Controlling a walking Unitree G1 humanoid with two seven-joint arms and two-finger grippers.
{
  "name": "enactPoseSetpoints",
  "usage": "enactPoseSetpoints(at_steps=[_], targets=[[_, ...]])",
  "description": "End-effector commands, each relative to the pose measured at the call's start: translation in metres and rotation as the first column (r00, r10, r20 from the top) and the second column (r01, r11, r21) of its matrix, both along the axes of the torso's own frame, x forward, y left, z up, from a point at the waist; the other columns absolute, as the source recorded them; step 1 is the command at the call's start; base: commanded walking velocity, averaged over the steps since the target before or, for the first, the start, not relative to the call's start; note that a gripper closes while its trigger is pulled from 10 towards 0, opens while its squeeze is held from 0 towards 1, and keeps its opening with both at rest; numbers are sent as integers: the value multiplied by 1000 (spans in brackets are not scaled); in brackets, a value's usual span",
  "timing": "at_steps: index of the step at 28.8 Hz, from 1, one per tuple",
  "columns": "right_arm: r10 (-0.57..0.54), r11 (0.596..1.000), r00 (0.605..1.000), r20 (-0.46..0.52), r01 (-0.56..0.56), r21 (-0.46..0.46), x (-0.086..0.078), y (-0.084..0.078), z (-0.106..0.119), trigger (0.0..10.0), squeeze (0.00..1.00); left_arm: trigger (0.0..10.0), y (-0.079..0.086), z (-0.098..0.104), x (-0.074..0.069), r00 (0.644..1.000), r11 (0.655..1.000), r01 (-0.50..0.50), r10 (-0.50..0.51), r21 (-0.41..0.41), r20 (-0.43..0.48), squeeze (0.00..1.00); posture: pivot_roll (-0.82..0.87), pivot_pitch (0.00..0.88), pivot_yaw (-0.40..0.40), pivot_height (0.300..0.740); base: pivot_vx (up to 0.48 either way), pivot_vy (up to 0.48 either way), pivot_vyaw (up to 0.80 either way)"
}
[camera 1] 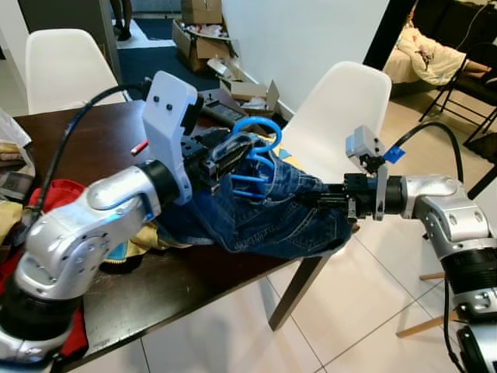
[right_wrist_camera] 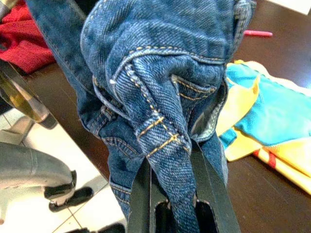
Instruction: Hang hanger
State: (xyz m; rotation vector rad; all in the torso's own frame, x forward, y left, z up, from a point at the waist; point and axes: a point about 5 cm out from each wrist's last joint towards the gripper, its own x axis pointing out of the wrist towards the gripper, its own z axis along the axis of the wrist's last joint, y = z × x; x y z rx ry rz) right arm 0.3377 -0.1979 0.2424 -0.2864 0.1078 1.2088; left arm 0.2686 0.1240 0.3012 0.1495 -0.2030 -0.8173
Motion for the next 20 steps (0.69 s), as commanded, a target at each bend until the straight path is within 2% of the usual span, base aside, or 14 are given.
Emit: enactPoseSetpoints(at_steps=[1,2,4,6,8,16,17,19,20], targets=[[-4,999,999,48,3,39,1,2,13,0,0,10000,-11,-8,-10,993,993,113,-111,41,-46,1000,128,73,-106,740,0,0,0],[-5,999,999,49,3,43,1,1,14,0,0,10000,-2,-4,-17,991,990,128,-126,63,-39,1000,131,72,-106,740,0,0,0],[-5,999,999,49,3,43,1,1,14,0,0,10000,-2,-4,-17,991,990,128,-126,63,-39,1000,131,72,-106,740,0,0,0],[-12,999,999,47,10,49,1,0,14,0,0,10000,13,8,-32,984,981,175,-175,85,-11,1000,131,71,-105,740,0,0,0],[-19,999,999,44,17,50,1,0,14,0,0,10000,22,16,-43,976,972,214,-217,96,15,1000,133,69,-107,740,0,0,0],[-20,998,999,42,18,52,2,0,13,0,0,10000,29,22,-52,971,965,232,-237,123,34,1000,133,69,-107,740,0,0,0],[-17,998,999,42,15,53,1,0,13,0,0,10000,36,26,-55,974,965,211,-221,158,46,1000,139,66,-107,740,0,0,0],[-17,998,999,42,15,53,1,0,13,0,0,10000,36,26,-55,974,965,211,-221,158,46,1000,139,66,-107,740,0,0,0],[-3,998,999,46,0,57,0,-2,15,0,0,10000,51,30,-55,982,966,168,-182,197,54,1000,142,64,-108,740,0,0,0]])
